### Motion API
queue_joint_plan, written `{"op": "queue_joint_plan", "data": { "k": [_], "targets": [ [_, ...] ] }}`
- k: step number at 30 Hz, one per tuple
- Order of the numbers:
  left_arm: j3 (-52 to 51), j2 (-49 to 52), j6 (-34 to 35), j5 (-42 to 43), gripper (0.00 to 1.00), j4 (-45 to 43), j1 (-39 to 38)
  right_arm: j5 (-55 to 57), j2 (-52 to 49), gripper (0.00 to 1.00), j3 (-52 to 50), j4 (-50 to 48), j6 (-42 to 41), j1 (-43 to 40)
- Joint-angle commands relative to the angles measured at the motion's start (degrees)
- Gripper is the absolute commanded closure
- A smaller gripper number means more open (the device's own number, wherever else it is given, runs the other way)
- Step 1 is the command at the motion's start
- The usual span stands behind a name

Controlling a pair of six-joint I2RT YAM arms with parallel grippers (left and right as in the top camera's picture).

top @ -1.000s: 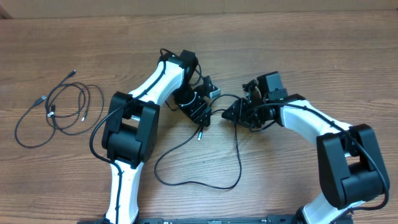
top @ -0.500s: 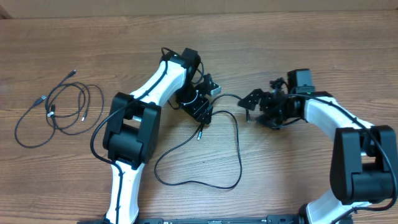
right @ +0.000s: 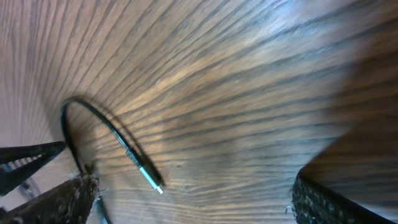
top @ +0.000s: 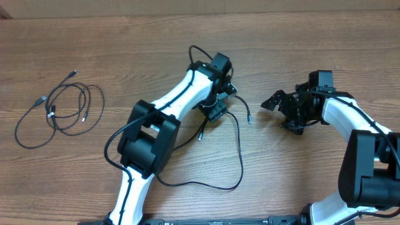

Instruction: Untangle cables

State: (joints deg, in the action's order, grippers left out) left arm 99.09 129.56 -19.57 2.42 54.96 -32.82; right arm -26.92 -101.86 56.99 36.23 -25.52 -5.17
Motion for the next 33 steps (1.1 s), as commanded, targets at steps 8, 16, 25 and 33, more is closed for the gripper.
{"op": "queue_joint_plan", "data": {
  "k": [8,16,25,33],
  "targets": [
    [-2.5,5.3,-6.4,4.3,0.25,-5.0,-1.3,5.5,0.0,0.0,0.3,0.0,0.1,-0.2],
    [-3.1,5.4,-6.3,6.2,0.48,-6.7,-1.3,5.5,0.0,0.0,0.3,0.0,0.1,-0.2],
    [-3.4,5.4,-6.1,6.3,0.87,-7.8,-1.3,5.5,0.0,0.0,0.3,0.0,0.1,-0.2],
    [-3.4,5.4,-5.9,6.4,0.95,-7.9,-1.3,5.5,0.0,0.0,0.3,0.0,0.1,-0.2]
  ]
}}
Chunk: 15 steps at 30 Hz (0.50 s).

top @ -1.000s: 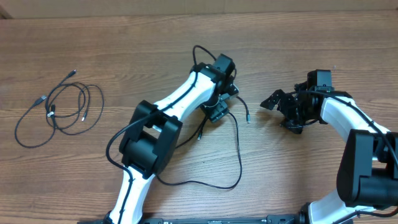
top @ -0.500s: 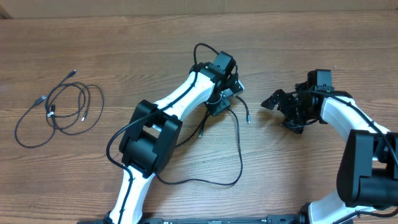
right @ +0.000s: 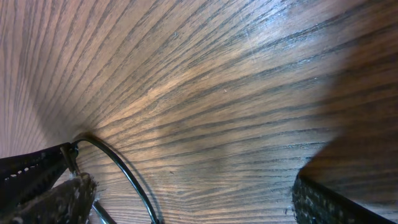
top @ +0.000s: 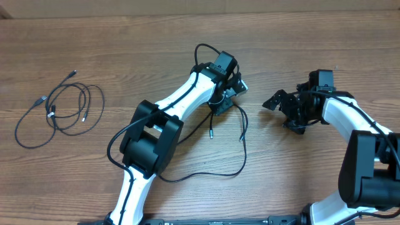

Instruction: Untangle cables

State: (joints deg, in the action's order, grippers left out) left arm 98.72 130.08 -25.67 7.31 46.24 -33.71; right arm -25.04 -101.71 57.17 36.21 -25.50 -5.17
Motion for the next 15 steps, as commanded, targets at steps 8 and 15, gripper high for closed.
{"op": "queue_joint_plan", "data": {
  "k": [8,15],
  "targets": [
    [-0.8,4.8,2.1,1.2,0.96,3.3,-0.4,3.6,-0.2,0.0,0.2,0.0,0.1,-0.2],
    [1.2,0.6,7.9,1.3,0.95,4.9,0.4,3.6,-0.2,0.0,0.2,0.0,0.1,-0.2]
  ]
}}
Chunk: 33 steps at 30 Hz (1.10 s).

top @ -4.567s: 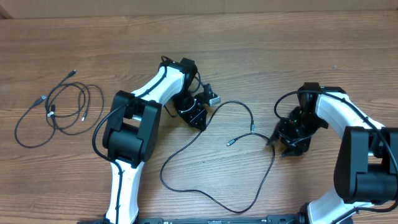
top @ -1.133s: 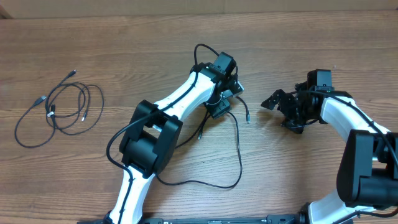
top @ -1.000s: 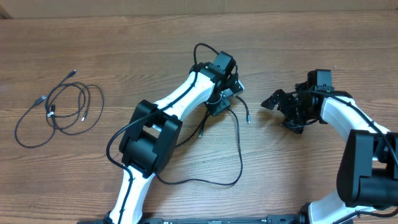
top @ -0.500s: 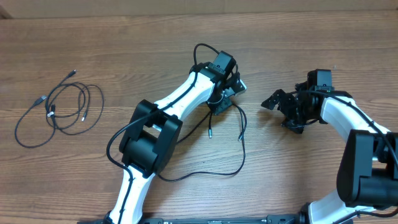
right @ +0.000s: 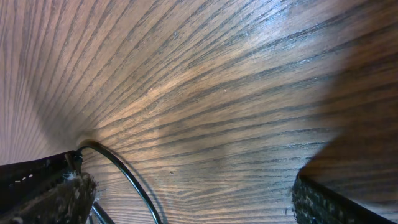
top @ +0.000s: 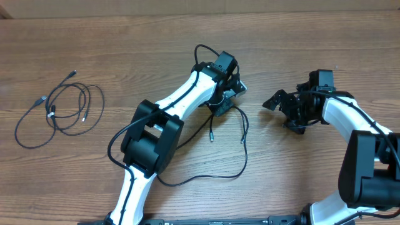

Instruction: Untangle cables

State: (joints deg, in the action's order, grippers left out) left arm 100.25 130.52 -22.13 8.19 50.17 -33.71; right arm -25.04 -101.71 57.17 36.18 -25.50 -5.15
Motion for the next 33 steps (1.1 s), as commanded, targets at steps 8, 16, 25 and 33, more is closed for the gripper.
{"op": "queue_joint_plan", "data": {
  "k": [8,16,25,33],
  "targets": [
    [-0.3,-4.4,8.6,0.4,0.95,2.0,1.5,3.6,-0.2,0.0,0.2,0.1,0.1,-0.2],
    [-0.7,-4.4,9.5,0.9,0.95,3.4,3.6,3.6,-0.2,0.0,0.2,0.1,0.1,-0.2],
    [-0.9,-4.3,9.3,1.4,0.7,7.5,3.5,3.6,-0.2,0.0,0.2,0.1,0.1,-0.2],
    [-6.0,-4.3,9.3,1.5,0.56,4.5,3.3,3.6,-0.2,0.0,0.2,0.1,0.1,-0.2]
  ]
}}
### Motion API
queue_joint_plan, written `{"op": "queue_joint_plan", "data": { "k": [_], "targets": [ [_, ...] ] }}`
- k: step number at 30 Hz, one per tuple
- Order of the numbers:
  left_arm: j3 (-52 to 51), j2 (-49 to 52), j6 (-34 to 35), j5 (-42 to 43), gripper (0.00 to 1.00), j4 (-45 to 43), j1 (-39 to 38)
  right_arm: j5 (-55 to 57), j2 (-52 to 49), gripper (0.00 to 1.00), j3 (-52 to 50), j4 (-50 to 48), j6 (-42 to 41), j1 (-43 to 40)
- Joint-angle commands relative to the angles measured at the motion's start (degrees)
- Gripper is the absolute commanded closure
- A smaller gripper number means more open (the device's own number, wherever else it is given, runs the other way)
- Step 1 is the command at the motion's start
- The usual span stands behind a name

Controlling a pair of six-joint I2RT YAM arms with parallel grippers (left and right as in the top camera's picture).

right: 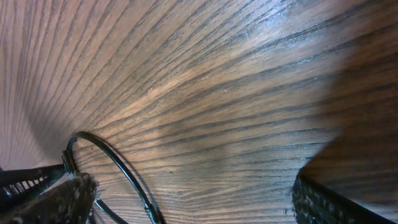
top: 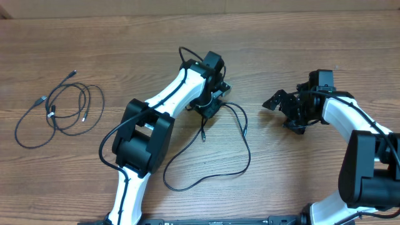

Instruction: Untangle cables

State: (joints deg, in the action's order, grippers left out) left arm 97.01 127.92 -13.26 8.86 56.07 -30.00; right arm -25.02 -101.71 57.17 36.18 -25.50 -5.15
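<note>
A black cable (top: 249, 150) lies in a wide loop on the wooden table, its two plug ends (top: 203, 134) near the middle. My left gripper (top: 209, 105) stands over the top of that loop, shut on the cable. A second, coiled cable bundle (top: 59, 112) rests apart at the far left. My right gripper (top: 281, 112) sits to the right of the loop, open, nothing between its fingers. In the right wrist view a curve of the black cable (right: 118, 168) shows at lower left, beside one fingertip (right: 65, 199).
The table's far edge (top: 200, 14) runs along the top of the overhead view. My left arm's white links (top: 165, 97) cross the table's middle, and the right arm (top: 340, 115) reaches in from the right.
My left gripper has shifted left with the black cable. The loop on the table now spreads wider and reaches further left. The right gripper has not moved.
My left gripper first held the black cable at mid table, one plug lying close to the right gripper. Then it stood further right and back, with the plug drawn away, and stayed there. Now it is further left with the loop spread open. The right gripper stayed open throughout.
</note>
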Motion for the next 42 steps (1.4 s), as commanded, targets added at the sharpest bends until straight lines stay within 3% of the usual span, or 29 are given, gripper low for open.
{"op": "queue_joint_plan", "data": {
  "k": [1,5,9,11,14,18,26,34,38,42],
  "targets": [
    [-3.4,-1.7,0.4,0.8,0.53,-2.2,-0.4,3.6,-0.2,0.0,0.2,0.1,0.1,-0.2],
    [-5.7,-1.7,0.4,0.9,0.51,-5.0,-0.5,3.6,-0.2,0.0,0.2,0.1,0.1,-0.2],
    [-6.2,-1.7,0.4,2.0,0.74,-4.9,-0.5,3.6,-0.2,0.0,0.2,0.1,0.1,-0.2],
    [-6.2,-1.7,0.4,2.7,0.96,-4.9,-0.5,3.6,-0.2,0.0,0.2,0.1,0.1,-0.2],
    [-6.2,-1.7,0.6,3.0,0.96,-5.4,-0.5,3.6,-0.2,0.0,0.2,0.1,0.1,-0.2],
    [-5.4,-2.1,6.0,0.3,0.96,-5.8,-0.5,3.6,-0.2,0.0,0.2,0.1,0.1,-0.2],
    [-5.0,-10.4,13.1,0.1,0.96,-8.1,0.7,3.6,-0.2,0.0,0.2,0.1,0.1,-0.2],
    [-5.0,-15.2,15.2,-0.8,0.96,-7.9,2.6,3.6,-0.2,0.0,0.2,0.1,0.1,-0.2],
    [-5.1,-14.8,12.8,2.8,0.96,-2.1,3.0,3.6,-0.2,0.0,0.2,0.1,0.1,-0.2],
    [-6.3,-14.8,14.7,-0.4,0.96,4.0,3.0,3.6,-0.2,0.0,0.2,0.1,0.1,-0.2]
  ]
}}
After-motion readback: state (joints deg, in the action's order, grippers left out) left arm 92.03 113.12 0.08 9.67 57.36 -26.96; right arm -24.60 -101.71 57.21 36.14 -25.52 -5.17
